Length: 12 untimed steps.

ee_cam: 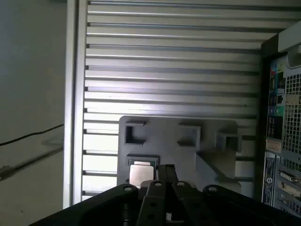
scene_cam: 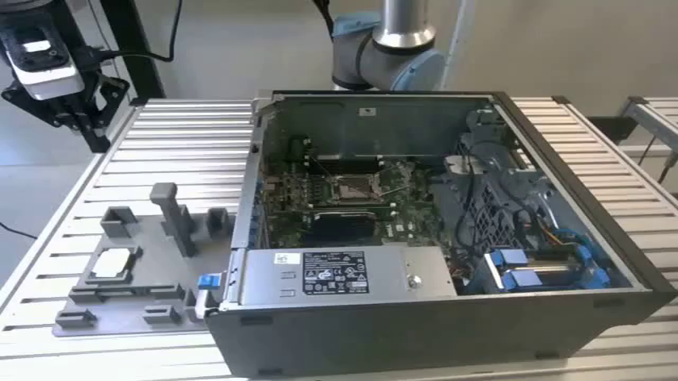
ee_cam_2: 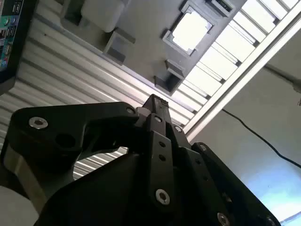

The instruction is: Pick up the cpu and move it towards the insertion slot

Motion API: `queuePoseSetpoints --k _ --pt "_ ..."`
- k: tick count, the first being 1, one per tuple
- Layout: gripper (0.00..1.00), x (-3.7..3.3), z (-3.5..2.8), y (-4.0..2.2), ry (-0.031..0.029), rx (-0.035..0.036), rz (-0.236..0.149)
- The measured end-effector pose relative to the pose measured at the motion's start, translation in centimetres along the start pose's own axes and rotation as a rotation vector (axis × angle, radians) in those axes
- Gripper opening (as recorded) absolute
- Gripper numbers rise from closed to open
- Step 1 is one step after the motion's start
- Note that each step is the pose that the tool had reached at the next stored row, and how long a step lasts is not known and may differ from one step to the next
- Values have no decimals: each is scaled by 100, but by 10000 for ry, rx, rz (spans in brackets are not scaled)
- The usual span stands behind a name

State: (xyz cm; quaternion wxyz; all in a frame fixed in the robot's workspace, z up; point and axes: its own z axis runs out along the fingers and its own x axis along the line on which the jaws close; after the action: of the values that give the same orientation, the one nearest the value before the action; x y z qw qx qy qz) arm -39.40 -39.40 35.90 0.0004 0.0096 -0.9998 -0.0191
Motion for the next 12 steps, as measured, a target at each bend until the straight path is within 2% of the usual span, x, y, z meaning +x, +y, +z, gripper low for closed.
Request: queuePoseSetpoints --k 12 --pt "0 12 0 0 0 0 0"
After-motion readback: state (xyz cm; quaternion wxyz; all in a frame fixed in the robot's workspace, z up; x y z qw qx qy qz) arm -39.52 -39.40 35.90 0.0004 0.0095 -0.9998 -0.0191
